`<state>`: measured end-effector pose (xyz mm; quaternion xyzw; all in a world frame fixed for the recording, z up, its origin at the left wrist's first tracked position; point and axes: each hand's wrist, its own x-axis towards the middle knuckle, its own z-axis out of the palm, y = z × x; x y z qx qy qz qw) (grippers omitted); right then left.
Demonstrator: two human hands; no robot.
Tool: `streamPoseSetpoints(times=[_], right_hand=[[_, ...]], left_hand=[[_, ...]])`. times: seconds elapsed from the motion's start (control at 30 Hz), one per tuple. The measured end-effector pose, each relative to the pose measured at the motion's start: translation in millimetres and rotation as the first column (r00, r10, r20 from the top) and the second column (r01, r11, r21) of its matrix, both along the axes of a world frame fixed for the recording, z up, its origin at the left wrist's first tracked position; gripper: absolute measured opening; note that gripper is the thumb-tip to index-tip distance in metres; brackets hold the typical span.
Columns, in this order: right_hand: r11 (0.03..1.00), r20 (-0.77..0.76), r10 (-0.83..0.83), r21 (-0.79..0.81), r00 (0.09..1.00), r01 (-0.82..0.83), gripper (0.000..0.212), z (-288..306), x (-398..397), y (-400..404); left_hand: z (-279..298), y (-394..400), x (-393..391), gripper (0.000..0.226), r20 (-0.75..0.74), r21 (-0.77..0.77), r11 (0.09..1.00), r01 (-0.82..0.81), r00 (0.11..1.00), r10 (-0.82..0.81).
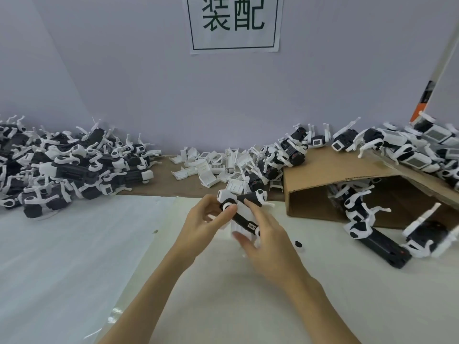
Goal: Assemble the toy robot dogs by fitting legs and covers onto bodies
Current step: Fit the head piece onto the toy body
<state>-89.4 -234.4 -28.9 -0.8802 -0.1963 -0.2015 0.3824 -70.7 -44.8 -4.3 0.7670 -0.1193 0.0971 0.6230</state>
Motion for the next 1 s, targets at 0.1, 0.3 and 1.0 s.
streamPoseSetpoints(times=[0.1,0.3,1.0], right_hand=[[0.996,0.013,-0.082,-0.038,0.997,0.083,0.050,1,3,2],[0.961,-0.246,-0.031,0.260,0.969,0.097,0.031,22,6,-5],[0.331,-0.459,0.234,0.867,0.857,0.373,0.030,6,38,-23]], left_hand=[[-5,-4,3,0.057,-0.043,-0.005,0.999,-0.032,0.999,0.032],[-1,-2,5,0.068,-0.172,-0.177,0.984,-0.001,0.985,-0.030],[-42,-6,23,0.047,0.137,0.394,0.900,-0.186,0.980,0.142]])
